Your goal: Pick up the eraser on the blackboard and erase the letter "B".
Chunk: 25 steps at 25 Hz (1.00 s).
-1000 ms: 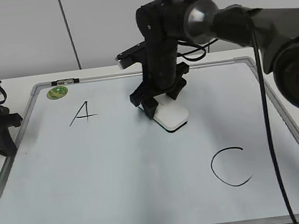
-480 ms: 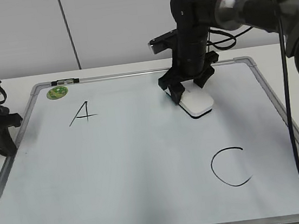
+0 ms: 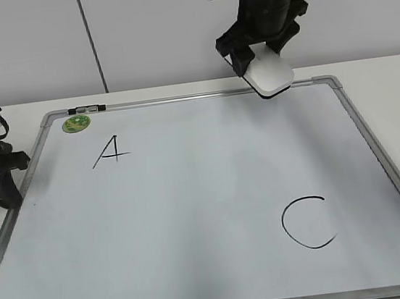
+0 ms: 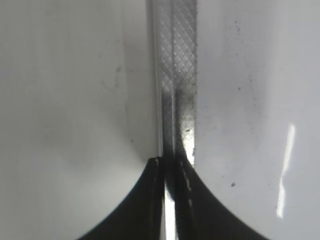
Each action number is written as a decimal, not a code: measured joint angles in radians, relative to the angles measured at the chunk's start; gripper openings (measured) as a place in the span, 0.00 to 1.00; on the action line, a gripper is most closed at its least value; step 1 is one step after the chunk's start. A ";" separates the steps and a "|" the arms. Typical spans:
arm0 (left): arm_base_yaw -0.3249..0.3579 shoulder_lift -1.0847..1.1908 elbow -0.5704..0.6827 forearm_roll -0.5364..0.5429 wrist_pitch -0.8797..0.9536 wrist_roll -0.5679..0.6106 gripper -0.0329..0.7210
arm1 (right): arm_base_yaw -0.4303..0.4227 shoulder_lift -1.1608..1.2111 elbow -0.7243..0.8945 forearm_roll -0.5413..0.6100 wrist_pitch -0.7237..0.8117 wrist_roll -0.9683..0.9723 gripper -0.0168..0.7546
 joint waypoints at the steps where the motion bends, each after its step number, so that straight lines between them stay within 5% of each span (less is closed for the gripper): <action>1: 0.000 0.000 0.000 0.000 0.000 0.000 0.06 | 0.000 -0.011 0.000 0.000 0.002 0.000 0.73; 12: 0.000 0.000 0.000 0.002 0.000 0.000 0.06 | -0.013 -0.167 0.189 0.059 0.009 0.000 0.73; 20: 0.000 0.000 0.000 0.002 0.000 0.000 0.06 | -0.128 -0.365 0.574 0.087 -0.007 0.016 0.73; 25: 0.000 0.000 0.000 0.002 0.000 0.000 0.06 | -0.220 -0.504 0.830 0.098 -0.156 0.044 0.73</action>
